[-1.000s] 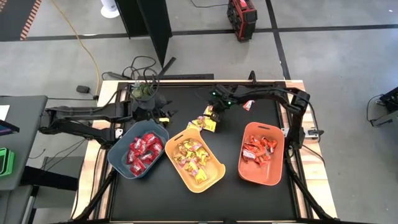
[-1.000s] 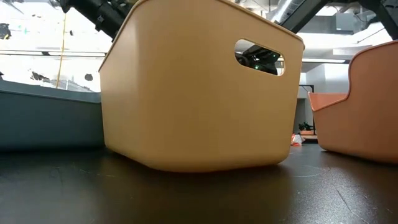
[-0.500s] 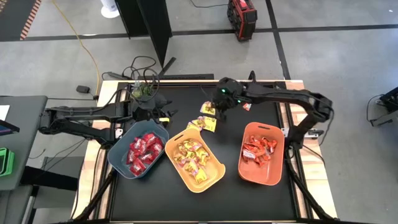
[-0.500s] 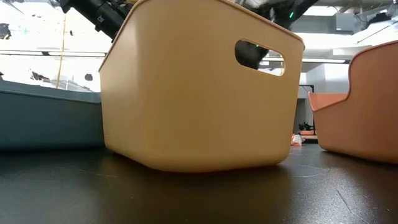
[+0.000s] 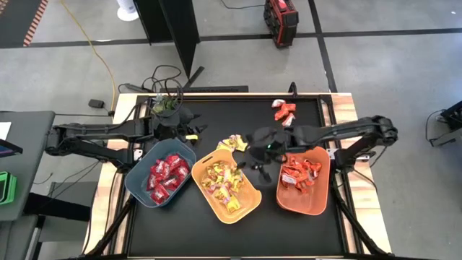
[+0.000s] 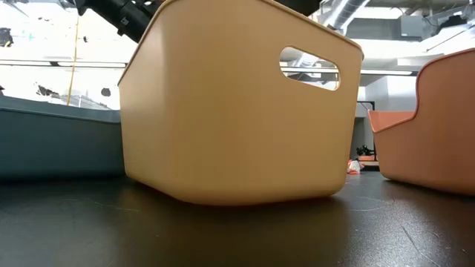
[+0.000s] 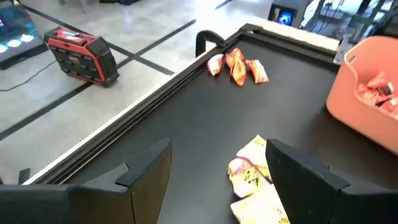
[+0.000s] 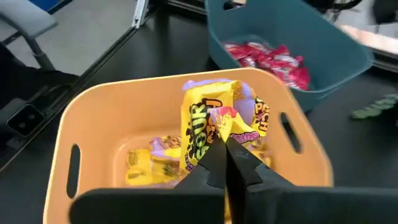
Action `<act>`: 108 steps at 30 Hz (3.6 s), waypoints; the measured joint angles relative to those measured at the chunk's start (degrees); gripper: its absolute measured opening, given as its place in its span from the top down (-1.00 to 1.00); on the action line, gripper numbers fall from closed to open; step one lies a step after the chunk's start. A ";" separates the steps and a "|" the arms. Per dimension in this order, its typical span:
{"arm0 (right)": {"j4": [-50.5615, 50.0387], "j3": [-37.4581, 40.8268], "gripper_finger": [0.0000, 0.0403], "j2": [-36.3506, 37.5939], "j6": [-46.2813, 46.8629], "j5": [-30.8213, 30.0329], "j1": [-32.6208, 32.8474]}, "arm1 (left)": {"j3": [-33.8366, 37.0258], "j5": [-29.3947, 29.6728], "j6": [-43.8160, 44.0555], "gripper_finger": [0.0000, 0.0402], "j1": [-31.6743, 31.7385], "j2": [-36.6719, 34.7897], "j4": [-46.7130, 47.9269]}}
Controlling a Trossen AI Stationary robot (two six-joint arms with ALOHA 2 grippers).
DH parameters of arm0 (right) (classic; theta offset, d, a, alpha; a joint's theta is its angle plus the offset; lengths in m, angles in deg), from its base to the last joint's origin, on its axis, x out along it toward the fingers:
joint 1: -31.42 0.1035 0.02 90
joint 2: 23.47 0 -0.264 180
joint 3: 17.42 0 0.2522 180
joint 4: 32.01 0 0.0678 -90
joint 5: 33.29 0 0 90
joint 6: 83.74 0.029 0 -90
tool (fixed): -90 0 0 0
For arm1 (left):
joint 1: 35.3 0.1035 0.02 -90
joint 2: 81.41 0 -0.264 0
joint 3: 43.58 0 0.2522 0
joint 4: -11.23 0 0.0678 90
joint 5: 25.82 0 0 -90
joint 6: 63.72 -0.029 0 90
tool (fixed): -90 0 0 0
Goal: Sort candy
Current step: Put the yellow candy into the yellow bin, then put the orange chocolate into the orange bin
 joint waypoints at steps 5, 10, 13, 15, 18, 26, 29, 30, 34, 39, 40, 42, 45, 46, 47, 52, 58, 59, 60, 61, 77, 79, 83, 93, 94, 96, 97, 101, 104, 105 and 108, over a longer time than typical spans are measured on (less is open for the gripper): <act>0.19 0.05 0.38 -4.62 1.24 -0.85 -0.59 | -0.04 -0.05 2.25 -0.26 0.00 0.39 0.14; -0.38 0.05 -0.19 -6.64 -0.34 -1.74 -1.05 | -0.04 -0.09 3.42 -0.26 -0.57 0.41 0.50; -1.34 0.05 -0.39 -5.35 -1.81 -7.09 -1.93 | -0.04 -0.20 3.51 -0.26 -0.87 0.39 0.52; -2.79 0.04 -0.44 -4.15 -2.80 -10.09 -3.86 | -0.04 -0.19 3.53 -0.26 -1.00 0.39 0.51; -5.83 0.35 -0.44 -4.01 -3.24 -10.75 -7.98 | -0.04 -0.20 3.55 -0.26 -1.09 0.39 0.52; -6.02 3.96 -0.45 -10.51 -4.67 -10.27 -17.54 | -0.04 -0.19 3.29 -0.26 -1.09 0.39 0.63; -4.61 4.05 -0.45 -14.52 -5.56 -10.28 -19.06 | -0.04 -0.18 3.20 -0.26 -1.09 0.39 0.69; -3.95 4.05 -0.45 -15.72 -5.82 -10.20 -19.37 | -0.04 -0.18 3.17 -0.26 -1.09 0.39 0.76; -3.56 4.05 -0.45 -20.52 -5.98 -10.01 -19.82 | -0.04 -0.18 3.14 -0.26 -1.09 0.39 1.29; -2.62 3.65 -0.38 -23.61 -5.80 -9.44 -19.78 | -0.04 -0.16 2.91 -0.26 -1.09 0.39 1.83; -2.64 3.65 -0.33 -23.85 -5.80 -9.44 -19.66 | -0.04 -0.12 2.89 -0.26 -1.09 0.39 1.81; -2.82 3.67 -0.17 -23.69 -5.82 -9.50 -19.24 | -0.04 -0.12 2.69 -0.26 -1.09 0.39 1.82; -3.32 3.81 0.23 -22.24 -5.99 -9.84 -18.76 | -0.04 -0.12 2.68 -0.26 -1.09 0.39 1.79; -3.55 3.89 0.39 -21.48 -6.23 -10.13 -18.57 | -0.04 -0.09 2.68 -0.26 -1.07 0.39 1.80; -3.98 3.99 0.55 -20.51 -6.35 -10.16 -18.50 | -0.04 -0.07 2.68 -0.26 -1.07 0.39 1.80; -5.62 4.11 0.91 -12.96 -6.55 -10.16 -18.42 | -0.04 -0.37 3.15 -0.26 -1.07 0.39 1.86; -2.43 4.07 0.90 -3.30 -8.70 -5.33 -12.87 | -0.04 -1.56 4.07 -0.26 -1.05 0.39 1.80; -1.32 4.01 0.91 -2.41 -9.21 -3.85 -11.46 | -0.04 -1.54 4.24 -0.26 -0.94 0.39 1.77; -0.25 3.93 0.92 -1.70 -9.46 -2.77 -10.05 | -0.04 -1.53 4.25 -0.26 -0.82 0.39 1.77; 0.45 3.89 0.92 -1.24 -9.75 -2.21 -8.68 | -0.04 -1.53 4.28 -0.26 -0.69 0.39 1.77; 6.87 -0.44 0.12 -9.14 -3.10 -2.45 -0.11 | -0.04 -1.43 2.24 -0.26 0.02 0.39 -1.71; 6.60 -1.18 -0.12 -9.90 -2.88 -2.42 -0.06 | -0.04 -1.43 2.24 -0.26 0.02 0.39 -1.75; 4.14 -3.02 -0.51 -10.30 -3.21 -2.42 0.36 | -0.04 -1.45 2.20 -0.26 -0.04 0.39 -1.65; -9.49 -8.13 -0.70 -0.40 -2.78 -11.58 -7.02 | -0.04 -1.43 -1.11 -0.26 -0.04 0.39 -1.78; -10.92 -8.11 -0.68 1.02 -2.78 -13.32 -8.49 | -0.04 -1.43 -1.57 -0.26 -0.04 0.39 -1.86; -13.37 -8.09 -0.63 3.64 -2.82 -18.27 -11.68 | -0.04 -1.41 -2.84 -0.26 -0.04 0.39 -2.30; -14.27 -8.09 -0.60 5.03 -2.81 -21.26 -13.50 | -0.04 -1.42 -3.47 -0.26 -0.04 0.39 -2.58; -20.82 -8.11 -0.50 8.67 0.06 -28.20 -21.26 | -0.04 -1.54 -5.47 -0.26 -0.04 0.39 -2.71; -28.18 -8.11 -0.44 9.75 6.37 -28.20 -26.75 | -0.04 -1.54 -6.35 -0.26 -0.04 0.39 -1.97; -31.51 -8.11 -0.43 9.83 8.19 -27.89 -28.39 | -0.04 -1.56 -6.29 -0.26 -0.04 0.39 -1.33; -41.84 -8.06 -0.42 8.90 12.30 -26.48 -32.52 | -0.04 -1.56 -6.98 -0.26 -0.04 0.39 0.67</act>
